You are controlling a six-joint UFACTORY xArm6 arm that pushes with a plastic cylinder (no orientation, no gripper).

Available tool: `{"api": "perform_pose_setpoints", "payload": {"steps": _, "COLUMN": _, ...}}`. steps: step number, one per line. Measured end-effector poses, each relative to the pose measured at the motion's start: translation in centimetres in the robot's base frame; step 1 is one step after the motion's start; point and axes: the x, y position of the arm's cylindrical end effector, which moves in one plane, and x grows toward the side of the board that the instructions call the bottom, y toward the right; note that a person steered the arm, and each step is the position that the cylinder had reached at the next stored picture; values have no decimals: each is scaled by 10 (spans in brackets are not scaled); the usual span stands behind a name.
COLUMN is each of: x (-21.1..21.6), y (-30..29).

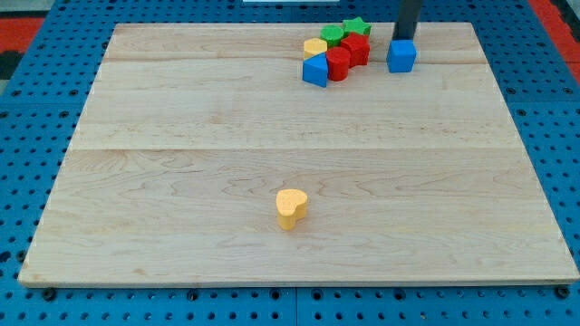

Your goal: Point your arm at the yellow heart

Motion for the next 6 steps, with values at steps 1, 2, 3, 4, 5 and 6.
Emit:
{"api": "perform_pose_setpoints", "payload": {"steps": 1, "x": 44, "y": 76}}
{"api": "perform_pose_setpoints", "payload": {"steps": 2, "x": 182, "y": 84}}
{"api": "perform_pose_setpoints", "payload": {"steps": 3, "x": 290, "y": 37}}
{"api": "perform_pose_setpoints", "payload": {"steps": 4, "x": 384, "y": -24}}
{"api": "perform_pose_setpoints", "payload": {"steps": 5, "x": 380, "y": -119}}
{"api": "perform_pose_setpoints", "payload": {"steps": 6, "x": 329, "y": -171}}
